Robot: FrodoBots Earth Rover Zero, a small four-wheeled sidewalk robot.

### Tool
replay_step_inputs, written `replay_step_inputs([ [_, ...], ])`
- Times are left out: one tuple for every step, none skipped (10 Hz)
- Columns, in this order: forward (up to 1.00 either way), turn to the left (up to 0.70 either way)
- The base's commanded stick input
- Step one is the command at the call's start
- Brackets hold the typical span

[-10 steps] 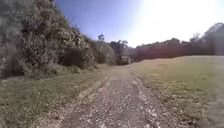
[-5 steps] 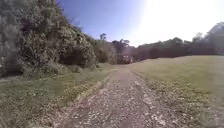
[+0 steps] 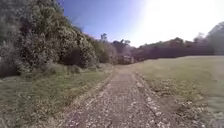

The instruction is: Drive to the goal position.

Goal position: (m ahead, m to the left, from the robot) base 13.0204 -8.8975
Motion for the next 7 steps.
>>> replay_step_inputs([
  [0.30,0.00],
  [0.30,0.00],
  [0.30,0.00],
  [0.30,0.00],
  [0.30,0.00],
  [0.30,0.00],
  [0.30,0.00],
])
